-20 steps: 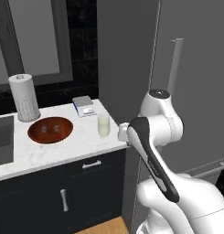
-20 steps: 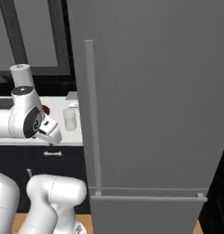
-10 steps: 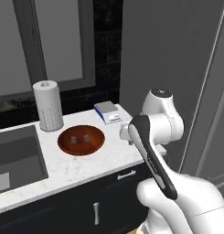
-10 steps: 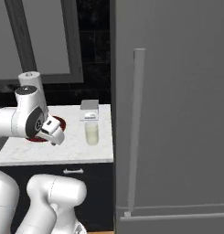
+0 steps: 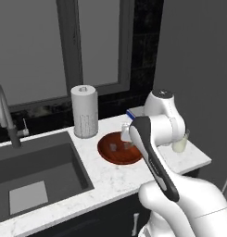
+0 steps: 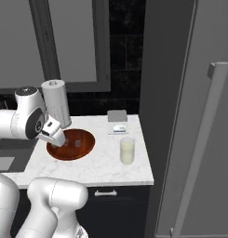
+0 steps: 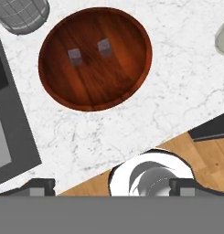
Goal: Grab a lemon wedge from the fridge and one ice cube from the ice bowl, and put them in the glass of lemonade.
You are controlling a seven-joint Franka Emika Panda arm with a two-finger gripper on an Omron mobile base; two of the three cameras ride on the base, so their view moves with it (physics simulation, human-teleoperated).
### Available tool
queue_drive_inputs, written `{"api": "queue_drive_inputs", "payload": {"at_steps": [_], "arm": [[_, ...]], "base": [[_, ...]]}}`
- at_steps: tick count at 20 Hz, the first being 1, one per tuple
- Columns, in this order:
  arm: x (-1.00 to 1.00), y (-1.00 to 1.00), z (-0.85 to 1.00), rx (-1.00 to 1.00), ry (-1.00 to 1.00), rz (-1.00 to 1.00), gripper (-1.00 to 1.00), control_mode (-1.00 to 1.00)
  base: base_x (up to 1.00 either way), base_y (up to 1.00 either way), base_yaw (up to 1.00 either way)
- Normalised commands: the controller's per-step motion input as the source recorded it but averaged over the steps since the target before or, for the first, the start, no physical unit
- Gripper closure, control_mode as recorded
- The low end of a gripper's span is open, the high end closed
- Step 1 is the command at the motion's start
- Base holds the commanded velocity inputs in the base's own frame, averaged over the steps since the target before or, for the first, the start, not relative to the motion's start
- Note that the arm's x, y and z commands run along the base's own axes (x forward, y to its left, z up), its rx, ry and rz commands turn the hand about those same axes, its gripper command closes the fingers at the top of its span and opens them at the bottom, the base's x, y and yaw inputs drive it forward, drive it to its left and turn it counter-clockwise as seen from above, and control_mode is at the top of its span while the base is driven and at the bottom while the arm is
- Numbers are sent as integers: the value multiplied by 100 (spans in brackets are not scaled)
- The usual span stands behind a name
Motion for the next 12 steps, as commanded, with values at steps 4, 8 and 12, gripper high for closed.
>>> {"api": "queue_drive_inputs", "payload": {"at_steps": [4,8,12], "arm": [[0,0,0,0,0,0,-100,-100],[28,2,-3,0,0,0,-100,-100],[51,6,0,0,1,0,-100,-100]], "base": [[4,8,0],[0,0,0],[0,0,0]]}}
